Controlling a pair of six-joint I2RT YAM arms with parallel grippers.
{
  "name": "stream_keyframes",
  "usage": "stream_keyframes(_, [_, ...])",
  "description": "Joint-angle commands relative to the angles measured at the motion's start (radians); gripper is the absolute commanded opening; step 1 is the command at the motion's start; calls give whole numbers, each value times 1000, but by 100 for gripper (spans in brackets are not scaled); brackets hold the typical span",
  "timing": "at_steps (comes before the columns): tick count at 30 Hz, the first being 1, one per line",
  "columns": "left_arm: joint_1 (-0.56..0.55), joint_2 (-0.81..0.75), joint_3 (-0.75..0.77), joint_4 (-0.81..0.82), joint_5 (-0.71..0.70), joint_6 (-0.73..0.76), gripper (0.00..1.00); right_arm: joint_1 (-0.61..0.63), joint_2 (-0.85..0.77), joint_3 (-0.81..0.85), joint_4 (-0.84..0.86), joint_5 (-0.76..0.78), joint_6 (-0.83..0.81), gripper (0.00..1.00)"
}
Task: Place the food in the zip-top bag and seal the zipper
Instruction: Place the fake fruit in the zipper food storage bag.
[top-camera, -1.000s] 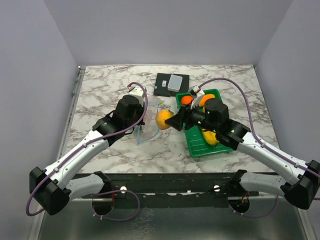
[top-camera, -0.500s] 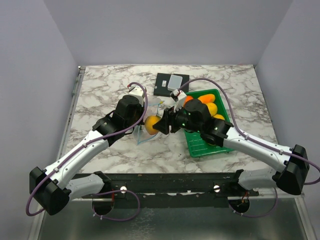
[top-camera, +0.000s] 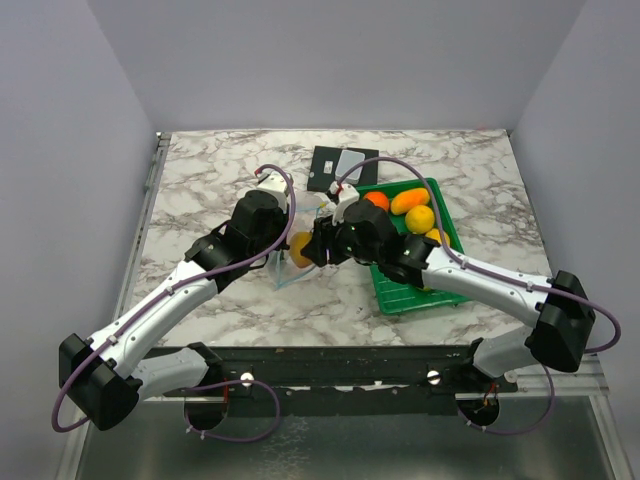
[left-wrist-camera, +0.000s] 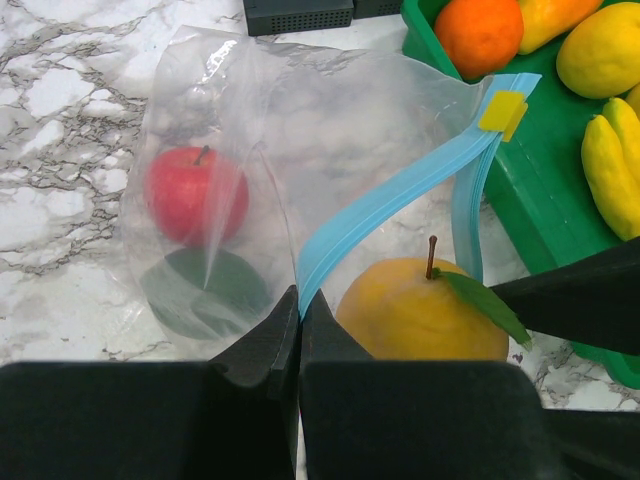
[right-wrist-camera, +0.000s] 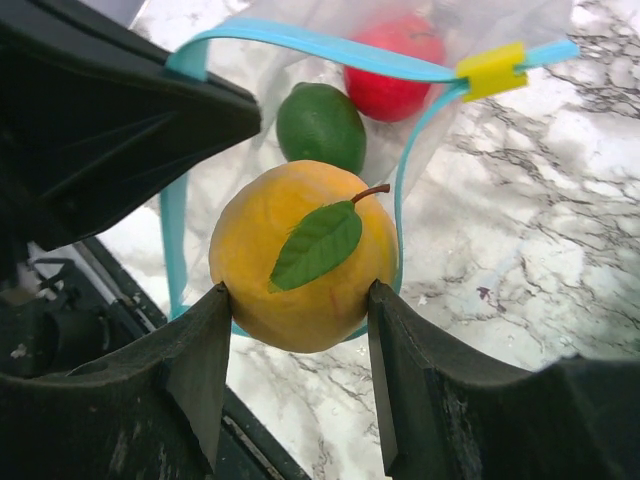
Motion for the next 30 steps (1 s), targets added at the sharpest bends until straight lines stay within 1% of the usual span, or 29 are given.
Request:
stream_keyframes(1, [-4, -10, -5, 14, -11, 3, 0, 7, 25, 39, -41, 138, 22, 18])
stream_keyframes(3, [-3, -11, -5, 13, -11, 3, 0, 7, 34, 45, -58, 180, 35, 27])
stream_keyframes(5, [-3, -10, -5, 14, -9, 4, 0, 7, 43, 52, -68, 201, 42, 30])
stream_keyframes(8, [-4, -9, -5, 14, -9, 5, 0, 7, 45, 51, -61, 212, 56, 40])
stream_keyframes(10, [-3, -9, -5, 13, -9, 4, 0, 7, 42, 48, -49, 207, 60, 50])
stream_keyframes(14, [-3, -9, -6, 14, -10, 6, 0, 7, 39, 55, -37, 176, 62, 64])
stream_keyframes(18, [-3, -10, -5, 13, -10, 4, 0, 7, 26, 59, -29, 144, 62, 75])
stream_keyframes(20, [-3, -10, -5, 13, -12, 6, 0, 7, 11, 55, -22, 129, 63, 77])
stream_keyframes(25, [-3, -9, -5, 13, -12, 5, 0, 7, -46, 41, -9, 111, 68, 78])
stream_keyframes(30, [-3, -9, -6, 13, -12, 4, 0, 7, -118, 28, -40, 161, 66, 78])
